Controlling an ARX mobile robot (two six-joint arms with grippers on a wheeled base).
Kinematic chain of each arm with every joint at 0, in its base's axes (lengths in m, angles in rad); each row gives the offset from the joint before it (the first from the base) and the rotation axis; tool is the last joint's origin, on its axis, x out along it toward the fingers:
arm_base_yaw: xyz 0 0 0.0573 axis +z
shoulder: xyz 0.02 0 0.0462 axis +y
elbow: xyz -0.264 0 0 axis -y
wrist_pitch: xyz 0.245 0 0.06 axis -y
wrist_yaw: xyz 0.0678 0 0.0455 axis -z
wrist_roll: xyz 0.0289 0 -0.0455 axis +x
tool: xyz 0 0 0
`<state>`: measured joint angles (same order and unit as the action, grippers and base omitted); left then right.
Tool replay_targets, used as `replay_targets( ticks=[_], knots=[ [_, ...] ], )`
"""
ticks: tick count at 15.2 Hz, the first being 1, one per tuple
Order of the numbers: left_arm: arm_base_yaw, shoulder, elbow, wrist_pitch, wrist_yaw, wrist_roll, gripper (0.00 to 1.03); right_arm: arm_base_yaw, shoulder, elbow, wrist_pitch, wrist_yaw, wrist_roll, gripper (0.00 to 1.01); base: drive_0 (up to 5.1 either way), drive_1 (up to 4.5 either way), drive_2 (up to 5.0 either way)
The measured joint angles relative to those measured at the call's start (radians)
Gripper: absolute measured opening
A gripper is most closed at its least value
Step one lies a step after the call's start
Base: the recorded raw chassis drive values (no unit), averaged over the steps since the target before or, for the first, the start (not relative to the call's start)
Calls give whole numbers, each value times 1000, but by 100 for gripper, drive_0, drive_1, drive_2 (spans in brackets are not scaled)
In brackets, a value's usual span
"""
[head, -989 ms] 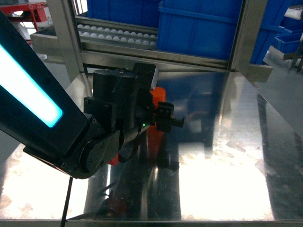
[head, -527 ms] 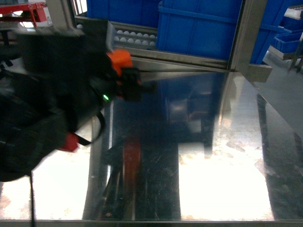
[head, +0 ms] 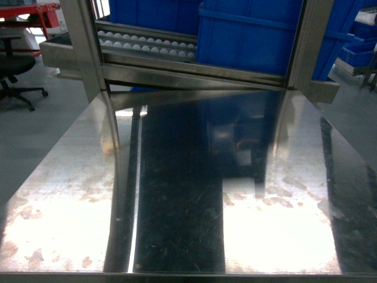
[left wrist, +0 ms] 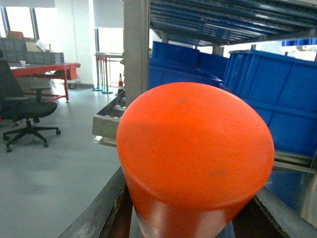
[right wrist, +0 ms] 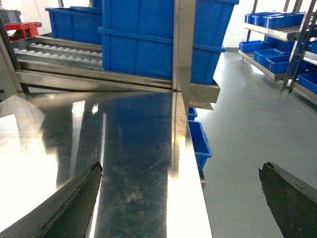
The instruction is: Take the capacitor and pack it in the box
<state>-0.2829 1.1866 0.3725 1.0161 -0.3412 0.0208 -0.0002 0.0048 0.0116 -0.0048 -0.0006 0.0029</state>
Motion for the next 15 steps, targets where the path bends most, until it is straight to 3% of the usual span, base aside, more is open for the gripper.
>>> replay_targets(
  ticks=[3,4,5,13,15],
  knots=[
    [-1,24,0,-51,8,5,45,0,0,0,0,0,0,98,0,0,0],
    [27,-53,-3,-214,80,-2,45,0,0,0,0,0,0,98,0,0,0],
    [58,-122,-50,-269,114,-11,45,0,0,0,0,0,0,98,0,0,0],
    [190,-416,-269,-368,242,-15,45,0,0,0,0,0,0,98,0,0,0],
    [281,-514,-302,-428,334,-16,45,0,0,0,0,1,0,98,0,0,0]
  ],
)
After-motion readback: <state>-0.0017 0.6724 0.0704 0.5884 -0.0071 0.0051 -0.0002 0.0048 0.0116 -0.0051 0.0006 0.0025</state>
